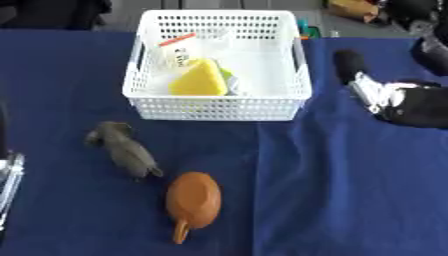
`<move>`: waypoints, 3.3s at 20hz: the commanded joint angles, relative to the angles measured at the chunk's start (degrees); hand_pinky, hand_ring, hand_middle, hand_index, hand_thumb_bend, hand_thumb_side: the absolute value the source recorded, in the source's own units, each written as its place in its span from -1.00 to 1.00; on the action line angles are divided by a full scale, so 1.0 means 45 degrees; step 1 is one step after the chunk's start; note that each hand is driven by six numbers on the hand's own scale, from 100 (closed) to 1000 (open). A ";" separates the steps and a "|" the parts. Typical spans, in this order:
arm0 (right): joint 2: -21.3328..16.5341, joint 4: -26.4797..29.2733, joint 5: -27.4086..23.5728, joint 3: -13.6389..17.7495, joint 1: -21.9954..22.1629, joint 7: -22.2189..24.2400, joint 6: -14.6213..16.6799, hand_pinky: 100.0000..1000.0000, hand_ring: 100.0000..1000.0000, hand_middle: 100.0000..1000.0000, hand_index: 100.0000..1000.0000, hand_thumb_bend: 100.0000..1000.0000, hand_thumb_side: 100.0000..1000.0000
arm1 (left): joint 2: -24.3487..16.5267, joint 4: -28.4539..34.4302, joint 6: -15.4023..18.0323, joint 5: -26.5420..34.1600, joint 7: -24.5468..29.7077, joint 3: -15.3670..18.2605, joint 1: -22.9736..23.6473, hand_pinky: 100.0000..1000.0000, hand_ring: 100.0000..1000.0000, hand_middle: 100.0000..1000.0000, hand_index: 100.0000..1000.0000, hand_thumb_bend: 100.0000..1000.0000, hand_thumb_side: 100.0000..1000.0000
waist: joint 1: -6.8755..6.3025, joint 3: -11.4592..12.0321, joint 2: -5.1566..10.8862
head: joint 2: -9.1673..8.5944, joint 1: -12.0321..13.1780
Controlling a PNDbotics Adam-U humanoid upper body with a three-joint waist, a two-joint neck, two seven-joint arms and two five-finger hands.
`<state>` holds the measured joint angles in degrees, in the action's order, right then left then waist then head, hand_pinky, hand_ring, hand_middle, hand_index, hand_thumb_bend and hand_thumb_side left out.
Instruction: Pick up objects on the table and place them in the box.
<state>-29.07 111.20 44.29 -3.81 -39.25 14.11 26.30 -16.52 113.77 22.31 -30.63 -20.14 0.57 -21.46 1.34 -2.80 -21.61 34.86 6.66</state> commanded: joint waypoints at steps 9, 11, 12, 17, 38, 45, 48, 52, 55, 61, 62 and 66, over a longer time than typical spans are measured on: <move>-0.0655 -0.1012 -0.0226 -0.1842 -0.2204 0.2459 0.1652 0.59 0.74 0.88 1.00 -0.94 0.82 | -0.0071 0.0182 -0.0064 0.0074 0.0099 0.0054 0.0090 0.64 0.89 1.00 0.97 -1.00 0.95 | 0.0041 0.0007 0.0437 | -0.0341 -0.0108; -0.0456 -0.1272 -0.0221 -0.2165 -0.2545 0.2845 0.1941 0.58 0.74 0.88 1.00 -0.94 0.82 | -0.0065 0.0182 -0.0079 0.0076 0.0116 0.0056 0.0105 0.64 0.89 1.00 0.97 -1.00 0.95 | 0.0048 -0.0011 0.0450 | -0.0362 -0.0174; -0.0350 -0.1380 -0.0209 -0.2272 -0.2676 0.2994 0.2042 0.58 0.75 0.87 1.00 -0.93 0.80 | -0.0064 0.0182 -0.0086 0.0077 0.0122 0.0058 0.0112 0.64 0.89 1.00 0.96 -1.00 0.94 | 0.0049 -0.0018 0.0456 | -0.0381 -0.0212; 0.0320 -0.1786 0.0121 -0.2720 -0.3183 0.3552 0.2359 0.58 0.78 0.88 1.00 -0.87 0.75 | -0.0069 0.0182 -0.0131 0.0084 0.0126 0.0071 0.0150 0.63 0.89 1.00 0.95 -1.00 0.93 | 0.0056 -0.0057 0.0469 | -0.0483 -0.0303; 0.1624 -0.3189 -0.0318 -0.3912 -0.3000 0.6899 0.4301 0.58 0.94 0.98 1.00 -0.40 0.23 | -0.0217 0.0182 -0.0167 0.0173 0.0264 -0.0004 0.0107 0.63 0.88 1.00 0.93 -1.00 0.90 | 0.0025 0.0053 0.0528 | -0.0421 -0.0414; 0.2015 -0.3087 -0.0413 -0.4313 -0.2706 0.7553 0.4758 0.49 0.82 0.99 1.00 -0.29 -0.02 | -0.0164 0.0182 -0.0202 0.0219 0.0311 -0.0002 0.0138 0.62 0.88 1.00 0.91 -1.00 0.90 | 0.0077 -0.0003 0.0520 | -0.0460 -0.0332; 0.2122 -0.3109 -0.0404 -0.4488 -0.2593 0.8083 0.4995 0.50 0.83 1.00 1.00 -0.27 -0.14 | -0.0167 0.0182 -0.0221 0.0217 0.0321 0.0003 0.0146 0.62 0.88 1.00 0.90 -1.00 0.89 | 0.0109 -0.0019 0.0520 | -0.0464 -0.0285; 0.2259 -0.3131 -0.0296 -0.4708 -0.2472 0.8393 0.5283 0.52 0.85 1.00 1.00 -0.28 -0.21 | -0.0157 0.0182 -0.0253 0.0219 0.0350 0.0004 0.0176 0.62 0.88 1.00 0.89 -1.00 0.90 | 0.0169 -0.0031 0.0519 | -0.0486 -0.0231; 0.2399 -0.3057 0.0003 -0.4777 -0.2317 0.8411 0.5515 0.58 0.90 1.00 1.00 -0.33 -0.14 | -0.0145 0.0182 -0.0264 0.0222 0.0363 -0.0004 0.0177 0.62 0.87 1.00 0.88 -1.00 0.89 | 0.0199 -0.0034 0.0496 | -0.0578 -0.0172; 0.2379 -0.2079 0.1047 -0.4865 -0.2164 0.8055 0.5702 0.68 0.96 1.00 1.00 -0.36 -0.04 | -0.0168 0.0182 -0.0303 0.0226 0.0373 -0.0004 0.0193 0.61 0.86 1.00 0.88 -1.00 0.89 | 0.0284 -0.0038 0.0502 | -0.0603 -0.0094; 0.2344 -0.1969 0.1197 -0.4940 -0.2172 0.7977 0.5703 0.69 0.96 1.00 1.00 -0.36 -0.05 | -0.0169 0.0182 -0.0309 0.0230 0.0373 -0.0005 0.0196 0.61 0.86 1.00 0.88 -1.00 0.89 | 0.0302 -0.0036 0.0509 | -0.0608 -0.0092; 0.2218 -0.1765 0.1696 -0.5248 -0.2092 0.7747 0.5704 0.70 0.97 1.00 1.00 -0.38 -0.06 | -0.0168 0.0182 -0.0317 0.0242 0.0387 -0.0021 0.0195 0.61 0.86 1.00 0.88 -1.00 0.89 | 0.0341 -0.0032 0.0485 | -0.0651 -0.0095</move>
<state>-17.97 101.73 50.98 -27.36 -48.15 30.77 33.24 -16.55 113.77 20.93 -29.70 -18.46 0.54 -20.20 3.08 -2.89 -20.86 32.61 6.17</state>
